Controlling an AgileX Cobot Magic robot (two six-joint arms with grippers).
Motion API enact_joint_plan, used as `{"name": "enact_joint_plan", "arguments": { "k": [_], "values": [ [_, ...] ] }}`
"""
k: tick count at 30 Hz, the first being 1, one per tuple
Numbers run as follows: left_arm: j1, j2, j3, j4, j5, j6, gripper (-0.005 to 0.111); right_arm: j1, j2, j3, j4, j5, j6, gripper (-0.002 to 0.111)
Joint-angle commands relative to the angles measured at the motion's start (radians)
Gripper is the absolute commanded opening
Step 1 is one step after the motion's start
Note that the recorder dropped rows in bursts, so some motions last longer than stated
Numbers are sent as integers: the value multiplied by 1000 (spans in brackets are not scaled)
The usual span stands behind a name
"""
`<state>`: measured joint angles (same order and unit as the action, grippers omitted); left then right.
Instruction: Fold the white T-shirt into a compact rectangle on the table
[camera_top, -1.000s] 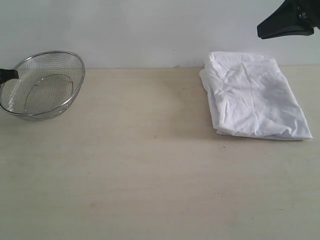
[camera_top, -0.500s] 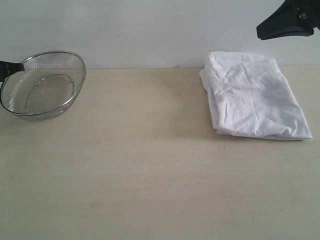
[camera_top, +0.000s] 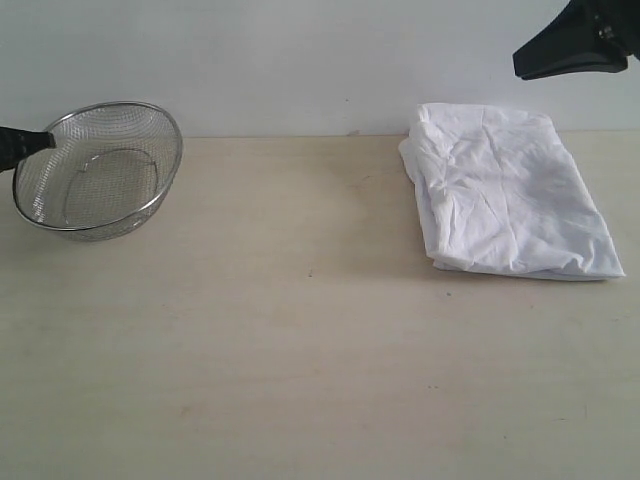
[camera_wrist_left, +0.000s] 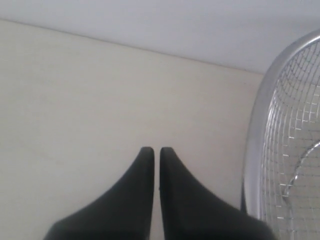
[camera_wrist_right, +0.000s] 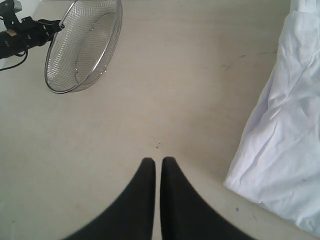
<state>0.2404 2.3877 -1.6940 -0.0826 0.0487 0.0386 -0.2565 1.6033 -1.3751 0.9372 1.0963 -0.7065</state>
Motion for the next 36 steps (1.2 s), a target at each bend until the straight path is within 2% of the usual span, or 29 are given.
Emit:
{"name": "enact_joint_plan", "arguments": {
  "k": [1,9,16,20,24,25,31,33,36],
  "values": [
    [-32,-3,-5,-7,-30,7,4,-1,-12,2,3,3,-10,0],
    [-40,-3,-5,-7,-25,7,4,-1,-12,2,3,1,-10,0],
    [-29,-56,-5,-12,66,-3,4,-1,-12,2,3,-25,-18,0],
    [7,-136,20,-12,133,-66,4,-1,-12,2,3,-31,-18,0],
    [40,-268,146,-12,120,-123,4,-1,-37,2,-1,-47,-28,0],
    [41,-346,225,-12,106,-130,4,-1,-66,2,-12,-76,-28,0],
    [9,-624,478,-76,106,-226,4,-1,-194,2,-88,-162,26,0],
    [-28,-760,570,-98,99,-226,4,-1,-244,2,-115,-172,54,0],
    [-123,-964,677,-98,130,-226,4,-1,-311,2,-164,-158,78,0]
  ]
}}
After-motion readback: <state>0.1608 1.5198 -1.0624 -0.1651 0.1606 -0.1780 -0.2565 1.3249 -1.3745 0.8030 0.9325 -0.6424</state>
